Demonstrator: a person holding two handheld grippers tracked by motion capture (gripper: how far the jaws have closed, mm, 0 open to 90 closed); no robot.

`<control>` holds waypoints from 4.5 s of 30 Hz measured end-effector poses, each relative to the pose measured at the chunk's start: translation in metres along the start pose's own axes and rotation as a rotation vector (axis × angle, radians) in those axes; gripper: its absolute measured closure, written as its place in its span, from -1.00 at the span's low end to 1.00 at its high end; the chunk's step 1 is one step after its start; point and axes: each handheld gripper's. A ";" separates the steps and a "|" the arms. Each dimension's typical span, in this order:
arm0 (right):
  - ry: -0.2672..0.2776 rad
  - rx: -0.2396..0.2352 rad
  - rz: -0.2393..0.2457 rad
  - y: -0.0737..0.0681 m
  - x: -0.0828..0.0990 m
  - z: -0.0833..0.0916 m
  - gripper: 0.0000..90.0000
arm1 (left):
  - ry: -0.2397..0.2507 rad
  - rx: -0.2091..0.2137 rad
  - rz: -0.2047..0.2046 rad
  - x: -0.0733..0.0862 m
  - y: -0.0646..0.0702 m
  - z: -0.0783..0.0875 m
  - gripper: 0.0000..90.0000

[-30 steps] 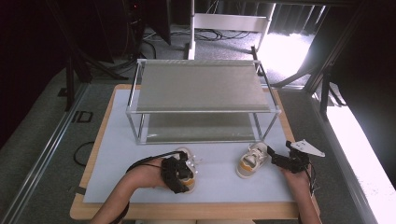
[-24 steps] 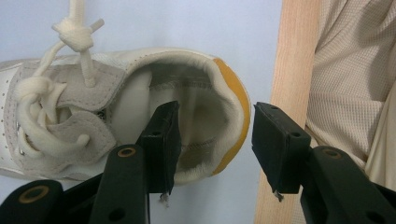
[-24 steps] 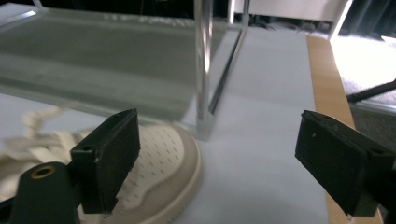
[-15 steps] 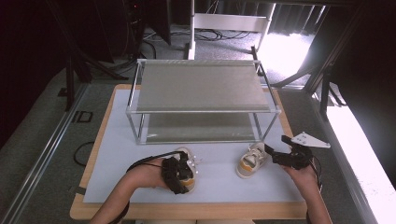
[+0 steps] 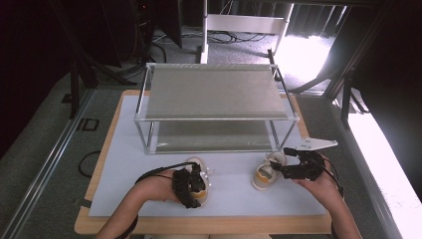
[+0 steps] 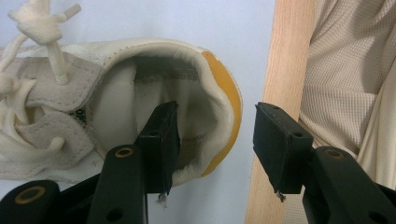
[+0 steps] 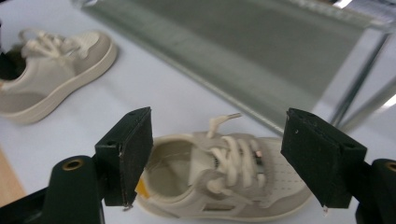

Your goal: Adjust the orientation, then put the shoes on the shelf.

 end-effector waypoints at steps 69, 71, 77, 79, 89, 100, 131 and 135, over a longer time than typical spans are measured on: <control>-0.468 -0.497 0.726 -0.121 -0.031 -0.072 0.65 | 0.018 0.030 0.100 -0.005 -0.003 -0.005 0.14; -0.467 -0.495 0.720 -0.120 -0.030 -0.072 0.65 | 0.020 0.029 0.101 -0.005 -0.003 -0.006 0.14; -0.464 -0.454 0.663 -0.121 -0.032 -0.069 0.36 | 0.024 0.032 0.101 -0.008 -0.004 -0.009 0.14; -0.471 -0.422 0.657 -0.127 -0.033 -0.068 0.35 | 0.026 0.024 0.097 -0.009 -0.002 -0.010 0.14; -0.500 -0.356 0.642 -0.132 -0.035 -0.070 0.39 | 0.019 0.012 0.097 -0.008 -0.003 -0.013 0.19; -0.536 -0.362 0.653 -0.134 -0.031 -0.069 0.58 | 0.026 0.032 0.067 -0.008 -0.002 -0.018 0.54; -0.270 -0.323 0.656 -0.096 -0.055 -0.066 0.64 | 0.314 -0.102 -0.187 -0.010 -0.031 0.003 0.68; -0.271 -0.324 0.666 -0.092 -0.064 -0.076 0.64 | 0.324 -0.109 -0.190 -0.011 -0.044 0.004 0.68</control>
Point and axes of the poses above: each handheld gripper's, and its own axes: z roughly backward along the jaws, x roughly out of its underside, y roughly to its right, and after that the axes turned 8 degrees about x, right-handed
